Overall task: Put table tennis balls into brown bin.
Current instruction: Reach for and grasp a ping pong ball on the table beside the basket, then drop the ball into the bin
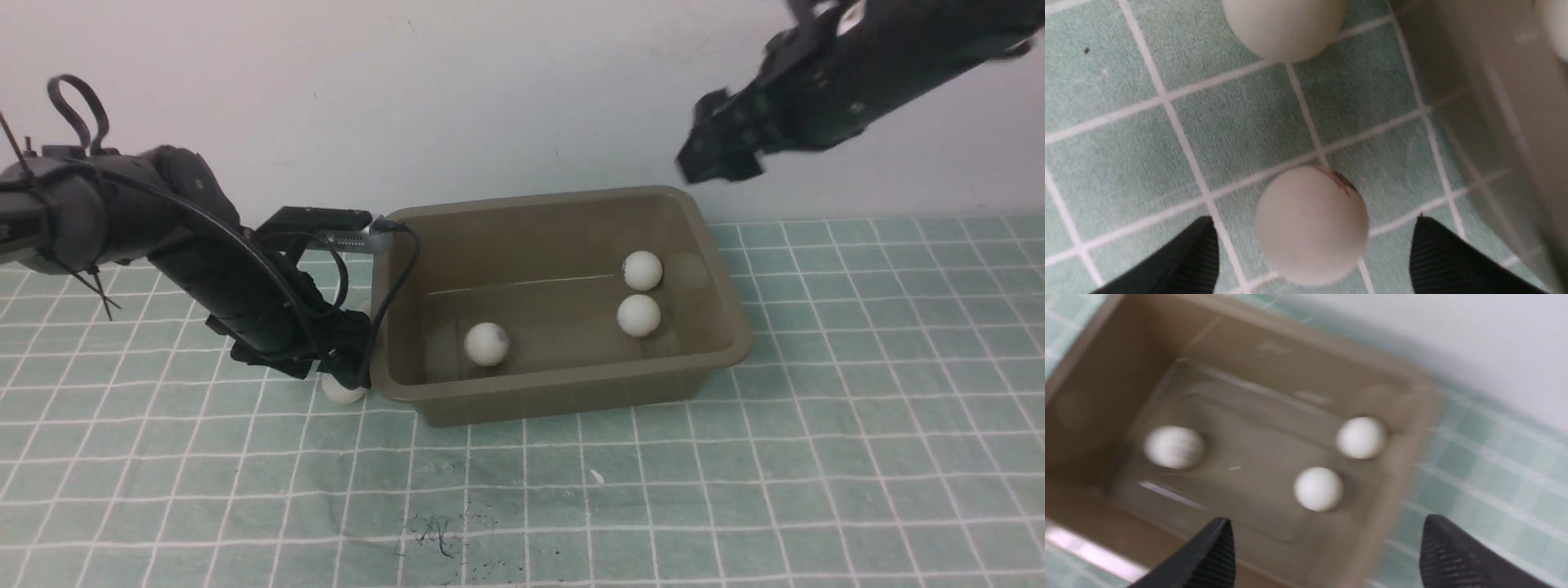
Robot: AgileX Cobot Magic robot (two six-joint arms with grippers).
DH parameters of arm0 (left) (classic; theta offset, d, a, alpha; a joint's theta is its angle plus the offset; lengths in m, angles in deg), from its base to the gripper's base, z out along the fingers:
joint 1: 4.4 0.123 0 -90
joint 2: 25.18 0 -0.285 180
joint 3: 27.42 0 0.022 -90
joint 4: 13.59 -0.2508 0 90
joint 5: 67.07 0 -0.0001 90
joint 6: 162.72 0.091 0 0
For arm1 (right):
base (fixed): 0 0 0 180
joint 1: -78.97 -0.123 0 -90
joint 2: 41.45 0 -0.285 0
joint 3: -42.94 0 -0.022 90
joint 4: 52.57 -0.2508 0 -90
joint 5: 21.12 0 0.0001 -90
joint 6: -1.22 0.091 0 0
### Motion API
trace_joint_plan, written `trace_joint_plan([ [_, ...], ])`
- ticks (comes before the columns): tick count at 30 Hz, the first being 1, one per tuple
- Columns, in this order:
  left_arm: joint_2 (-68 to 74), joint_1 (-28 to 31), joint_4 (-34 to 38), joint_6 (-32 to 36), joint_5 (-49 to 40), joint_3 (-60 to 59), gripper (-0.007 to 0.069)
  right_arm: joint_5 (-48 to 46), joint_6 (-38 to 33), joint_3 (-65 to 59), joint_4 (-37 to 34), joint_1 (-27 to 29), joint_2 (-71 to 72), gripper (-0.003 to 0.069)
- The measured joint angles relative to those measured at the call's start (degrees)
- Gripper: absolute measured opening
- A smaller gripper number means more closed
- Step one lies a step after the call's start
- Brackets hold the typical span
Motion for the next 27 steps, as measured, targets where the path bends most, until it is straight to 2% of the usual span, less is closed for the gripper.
trace_joint_plan([
  [3, 1.0, -0.1, 0.0, 0.0, 1.3, 0.0, 0.058, -1.3, 3.4, 0.0, 6.2, 0.0, 3.2, 0.0506],
  [5, 2.0, -0.1, 0.0, 0.0, 1.7, 0.0, 0.0512, -2.4, 7.4, 0.0, 12.1, 0.0, 5.8, 0.0493],
  [8, 2.5, -0.2, -1.8, -1.1, 1.0, 0.3, 0.0335, -3.7, 10.7, 0.0, 16.7, 0.0, 7.9, 0.048],
  [12, -0.2, 0.5, -7.6, -6.1, -4.3, 3.8, 0.0353, -7.3, 13.5, 0.0, 20.5, 0.0, 10.4, 0.0442],
  [15, -4.7, 0.6, -8.8, -8.5, -6.4, 7.5, 0.0353, -11.4, 15.0, 0.0, 20.3, 0.0, 11.9, 0.0386],
  [18, -8.3, -1.2, -3.5, -8.5, -5.3, 11.1, 0.0353, -13.3, 15.0, 0.0, 17.7, 0.0, 12.6, 0.0308],
  [20, -8.9, -3.6, 0.1, -6.1, -3.6, 12.1, 0.0353, -13.4, 14.5, 0.0, 14.4, 0.0, 12.7, 0.0246],
  [21, -8.9, -3.9, 0.3, -5.9, -3.6, 12.2, 0.0353, -13.4, 14.4, 0.0, 14.4, 0.0, 12.7, 0.0239],
  [22, -8.3, -6.2, 1.9, -4.3, -2.7, 12.3, 0.0353, -13.4, 13.8, 0.0, 11.8, 0.0, 12.7, 0.018],
  [24, -6.8, -9.2, 2.6, -3.5, -2.4, 12.3, 0.0361, -13.1, 12.8, 0.0, 9.4, 0.0, 12.8, 0.0121],
  [27, -4.0, -12.1, 1.5, -3.4, -1.7, 12.3, 0.0456, -11.1, 11.7, -0.8, 6.0, 0.0, 14.3, 0.0039],
])
